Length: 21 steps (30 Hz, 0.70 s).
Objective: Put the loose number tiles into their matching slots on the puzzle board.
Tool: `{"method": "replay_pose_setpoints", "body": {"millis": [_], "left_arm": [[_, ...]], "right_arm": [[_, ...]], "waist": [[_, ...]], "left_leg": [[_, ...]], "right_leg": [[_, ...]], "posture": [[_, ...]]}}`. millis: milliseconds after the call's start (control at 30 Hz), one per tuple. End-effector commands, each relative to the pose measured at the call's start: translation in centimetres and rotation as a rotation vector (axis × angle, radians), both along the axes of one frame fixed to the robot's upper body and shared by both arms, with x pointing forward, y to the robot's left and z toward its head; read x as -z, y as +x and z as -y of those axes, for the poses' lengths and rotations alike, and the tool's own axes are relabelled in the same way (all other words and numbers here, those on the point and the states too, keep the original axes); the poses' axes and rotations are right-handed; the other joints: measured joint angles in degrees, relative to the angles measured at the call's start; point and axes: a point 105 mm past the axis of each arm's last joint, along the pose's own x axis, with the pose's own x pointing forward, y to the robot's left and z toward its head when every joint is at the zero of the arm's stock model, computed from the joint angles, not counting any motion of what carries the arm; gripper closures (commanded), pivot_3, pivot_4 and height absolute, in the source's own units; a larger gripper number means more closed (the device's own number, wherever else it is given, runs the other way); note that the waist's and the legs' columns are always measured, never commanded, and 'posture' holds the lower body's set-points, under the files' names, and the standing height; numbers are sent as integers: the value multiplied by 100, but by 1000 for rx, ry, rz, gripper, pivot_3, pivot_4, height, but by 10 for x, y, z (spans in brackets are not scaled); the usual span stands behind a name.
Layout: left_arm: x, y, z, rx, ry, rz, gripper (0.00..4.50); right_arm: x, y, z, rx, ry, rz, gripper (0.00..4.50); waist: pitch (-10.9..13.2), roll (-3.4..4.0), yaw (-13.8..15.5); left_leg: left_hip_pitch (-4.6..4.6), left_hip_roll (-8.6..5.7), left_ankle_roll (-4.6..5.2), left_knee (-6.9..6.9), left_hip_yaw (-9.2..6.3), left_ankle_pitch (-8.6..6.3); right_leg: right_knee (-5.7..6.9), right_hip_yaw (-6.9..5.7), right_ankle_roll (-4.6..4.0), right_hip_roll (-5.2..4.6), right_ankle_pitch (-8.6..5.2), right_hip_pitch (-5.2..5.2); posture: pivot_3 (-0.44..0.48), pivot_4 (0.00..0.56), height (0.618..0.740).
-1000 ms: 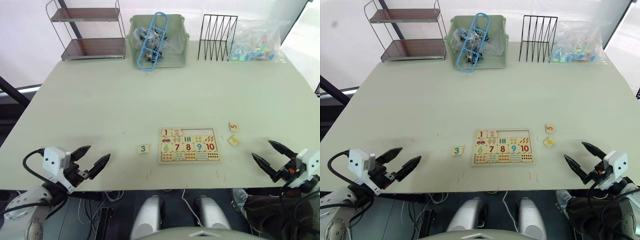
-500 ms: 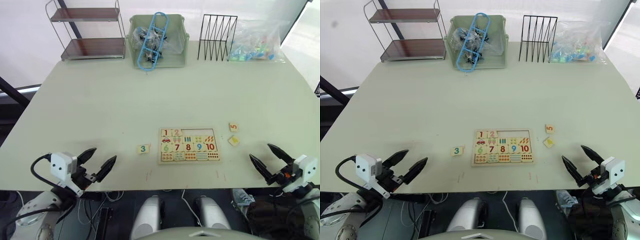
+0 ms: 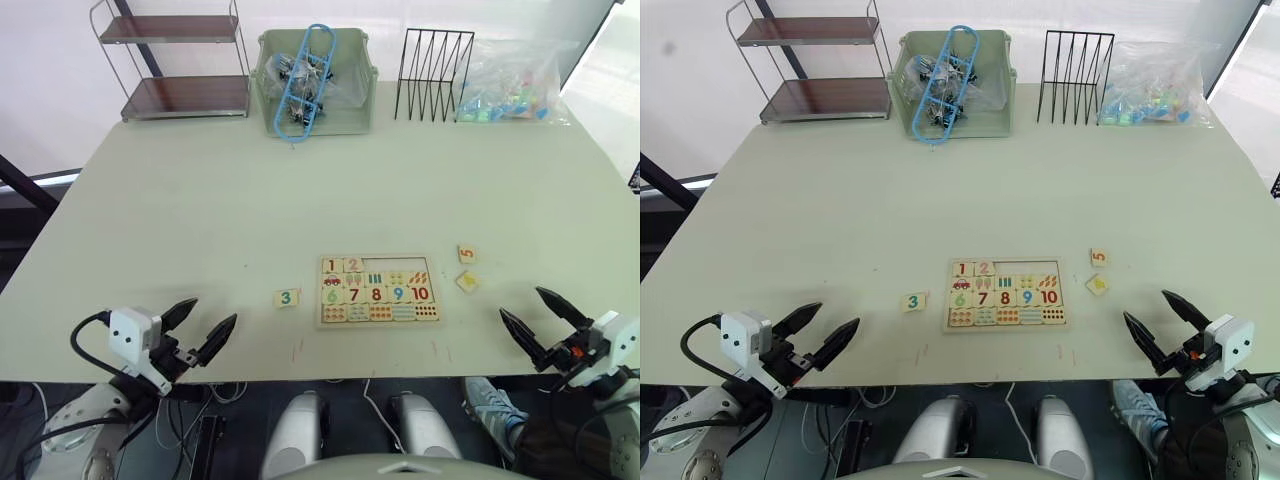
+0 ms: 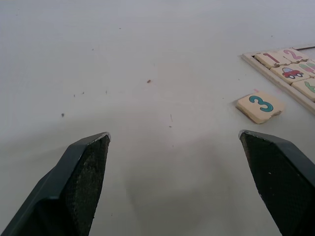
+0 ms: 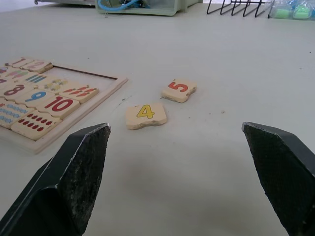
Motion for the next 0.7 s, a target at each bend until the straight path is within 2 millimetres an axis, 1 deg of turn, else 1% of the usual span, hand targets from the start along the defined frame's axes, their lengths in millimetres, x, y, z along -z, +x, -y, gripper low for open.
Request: {"method": "replay_pose_setpoints", "body": {"millis": [33, 333, 400, 500, 600, 700], "left_arm": [[-6, 1, 0, -5, 16, 39, 44], [-1, 2, 0, 13, 55, 42, 44], [-2, 2, -1, 44, 80, 41, 44], [-8, 5, -6, 88, 112, 47, 44], [-10, 8, -9, 123, 129, 49, 44], [-12, 10, -6, 235, 153, 34, 44]], "right_arm": [[-14, 0, 3, -3, -5, 38, 0], [-15, 0, 8, -35, -26, 26, 0], [-21, -1, 7, -53, 11, 54, 0], [-24, -5, 1, -138, 16, 62, 0], [-27, -6, 3, -164, 24, 68, 0], [-32, -10, 0, -270, -5, 61, 0]], "waist": [[0, 0, 3], [0, 0, 2], [0, 0, 1], [0, 1, 6], [-1, 1, 6], [0, 1, 2]], "left_leg": [[0, 0, 0, 0, 0, 0], [-2, 0, 0, -1, 0, 0], [-2, 1, 0, -1, 0, 0], [-3, 1, 0, -1, 0, 0], [-3, 1, 0, -1, 0, 0], [-3, 1, 0, -2, 1, 0]], "right_leg": [[-1, 0, 0, 0, 0, 0], [-7, 0, 0, 0, 0, 1], [-8, -1, 0, 0, 0, 1], [-9, -1, 0, 0, 0, 1], [-10, -2, 0, -1, 0, 2], [-12, -1, 0, 0, 1, 2]], "posture": [[0, 150, 740], [0, 150, 740], [0, 150, 740], [0, 150, 740], [0, 150, 740], [0, 150, 740]]}}
